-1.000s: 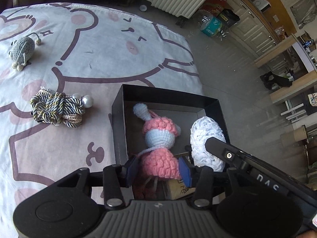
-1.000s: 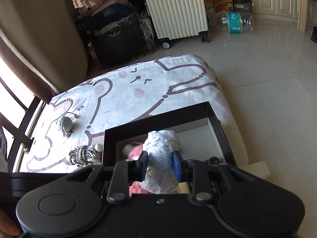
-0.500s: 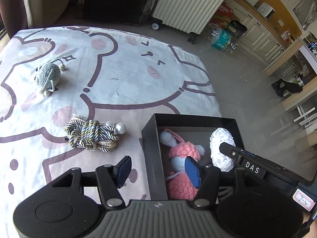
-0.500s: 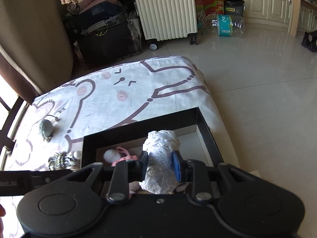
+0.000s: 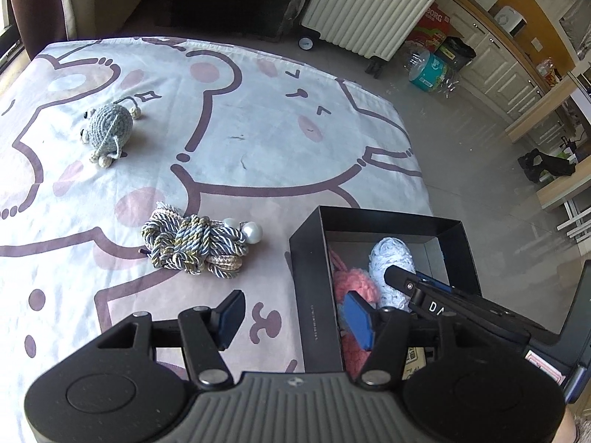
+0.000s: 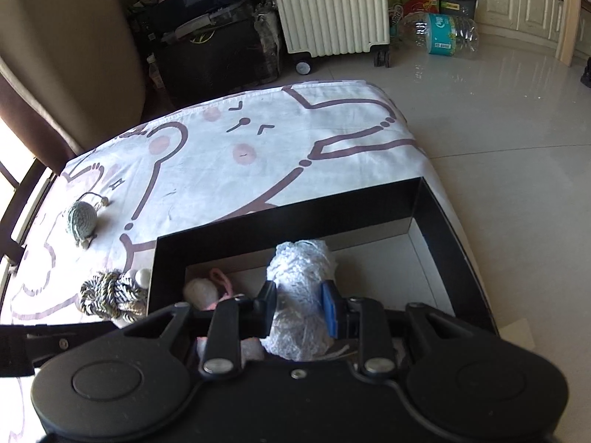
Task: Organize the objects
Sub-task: 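Lower the bunny into the box with the left gripper while the right gripper lowers the white ball in, then open both grippers to release the bunny and white ball in the box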
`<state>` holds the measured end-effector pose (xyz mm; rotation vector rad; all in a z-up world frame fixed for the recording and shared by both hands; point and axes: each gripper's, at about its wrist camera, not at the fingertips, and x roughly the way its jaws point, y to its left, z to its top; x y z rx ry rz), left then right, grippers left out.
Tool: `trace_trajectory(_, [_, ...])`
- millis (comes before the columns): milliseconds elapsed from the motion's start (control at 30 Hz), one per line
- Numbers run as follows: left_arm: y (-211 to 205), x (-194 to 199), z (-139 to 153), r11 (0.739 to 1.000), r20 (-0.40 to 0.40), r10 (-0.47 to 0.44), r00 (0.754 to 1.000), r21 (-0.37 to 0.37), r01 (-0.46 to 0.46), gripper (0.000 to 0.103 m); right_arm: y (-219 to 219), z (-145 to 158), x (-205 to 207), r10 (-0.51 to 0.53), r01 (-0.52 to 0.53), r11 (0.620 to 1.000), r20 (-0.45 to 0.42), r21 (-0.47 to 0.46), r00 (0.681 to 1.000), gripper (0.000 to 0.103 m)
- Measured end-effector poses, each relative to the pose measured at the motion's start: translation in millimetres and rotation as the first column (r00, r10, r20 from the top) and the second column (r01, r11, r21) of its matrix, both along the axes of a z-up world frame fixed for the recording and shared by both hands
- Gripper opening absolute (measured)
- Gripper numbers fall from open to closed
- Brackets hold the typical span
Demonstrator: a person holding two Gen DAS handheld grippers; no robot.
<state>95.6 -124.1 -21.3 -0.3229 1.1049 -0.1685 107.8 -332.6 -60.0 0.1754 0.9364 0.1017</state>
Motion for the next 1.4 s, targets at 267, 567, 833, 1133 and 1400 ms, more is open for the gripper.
trace_trajectory(267, [1, 0, 0, 1.0, 0.0, 0.002, 1.0, 0.005, -0.002, 0.06, 12, -3, -1, 0.067, -0.064, 0.991, 0.016, -0.114, 0.998, 0.027])
trace_trajectory(567, [8, 0, -3, 1.0, -0.011, 0.008, 1.0, 0.01, -0.008, 0.06, 19, -9, 5, 0.151, -0.129, 0.914, 0.026, -0.386, 0.988, 0.027])
trace_trajectory(833, [9, -1, -2, 1.0, -0.007, 0.008, 1.0, 0.003, -0.008, 0.06, 23, -5, 5, 0.156, -0.151, 0.968, 0.008, -0.202, 0.988, 0.024])
trace_trajectory(1133, [8, 0, -3, 1.0, -0.013, 0.006, 1.0, 0.002, -0.006, 0.06, 16, -5, 9, 0.122, -0.122, 0.989, -0.003, -0.082, 0.993, 0.02])
trace_trajectory(1400, [9, -1, -3, 1.0, -0.015, 0.004, 1.0, 0.001, -0.004, 0.06, 12, -9, 14, 0.119, -0.119, 0.989, -0.003, -0.09, 0.993, 0.02])
